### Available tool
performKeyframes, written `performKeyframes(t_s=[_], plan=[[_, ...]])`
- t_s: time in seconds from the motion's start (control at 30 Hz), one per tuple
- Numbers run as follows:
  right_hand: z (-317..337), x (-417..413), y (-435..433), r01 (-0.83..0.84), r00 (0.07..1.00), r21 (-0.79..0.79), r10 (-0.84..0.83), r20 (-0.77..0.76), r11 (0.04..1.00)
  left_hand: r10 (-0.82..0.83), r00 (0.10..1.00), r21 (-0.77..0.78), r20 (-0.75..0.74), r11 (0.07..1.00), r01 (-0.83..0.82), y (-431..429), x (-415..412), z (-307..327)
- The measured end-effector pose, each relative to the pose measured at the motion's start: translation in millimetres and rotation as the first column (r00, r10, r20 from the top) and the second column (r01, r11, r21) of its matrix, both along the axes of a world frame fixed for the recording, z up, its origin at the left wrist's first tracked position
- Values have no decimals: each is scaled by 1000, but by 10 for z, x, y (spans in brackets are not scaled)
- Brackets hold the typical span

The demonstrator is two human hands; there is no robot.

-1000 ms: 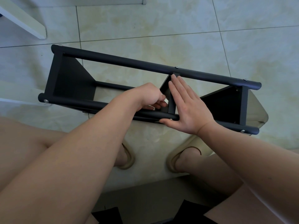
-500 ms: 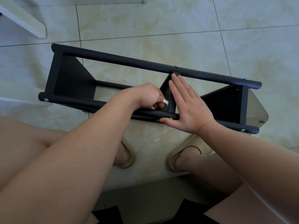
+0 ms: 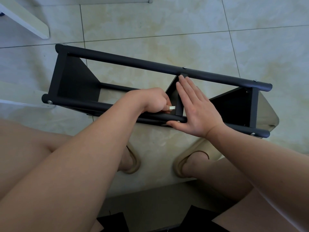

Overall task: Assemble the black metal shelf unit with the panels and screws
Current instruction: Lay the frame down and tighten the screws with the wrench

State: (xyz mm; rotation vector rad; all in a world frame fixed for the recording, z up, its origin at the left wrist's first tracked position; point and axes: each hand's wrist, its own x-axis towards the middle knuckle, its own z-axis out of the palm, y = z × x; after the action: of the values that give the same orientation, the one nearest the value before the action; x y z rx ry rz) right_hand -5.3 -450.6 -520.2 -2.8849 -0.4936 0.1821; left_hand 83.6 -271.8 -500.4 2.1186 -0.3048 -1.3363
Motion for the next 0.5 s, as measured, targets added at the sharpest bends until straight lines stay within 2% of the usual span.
performKeyframes(t_s=[0.1,0.2,0.43,0.5], plan=[[4,-4,0,0,1000,-2,0,3,1000,-48,999,15,-15,999,48,1,3,2],[-1,-6,1,1,1000,-3,-1,4,1000,-19,999,5,-28,1000,19,32,15,-8],[-2,8,-9,-1,1000,2,1,10,1000,-68,982,37,176,997,62,28,102,32],[-4,6,-7,2,1000,6,-2,10,1000,-54,982,6,183,999,54,9,104,37]])
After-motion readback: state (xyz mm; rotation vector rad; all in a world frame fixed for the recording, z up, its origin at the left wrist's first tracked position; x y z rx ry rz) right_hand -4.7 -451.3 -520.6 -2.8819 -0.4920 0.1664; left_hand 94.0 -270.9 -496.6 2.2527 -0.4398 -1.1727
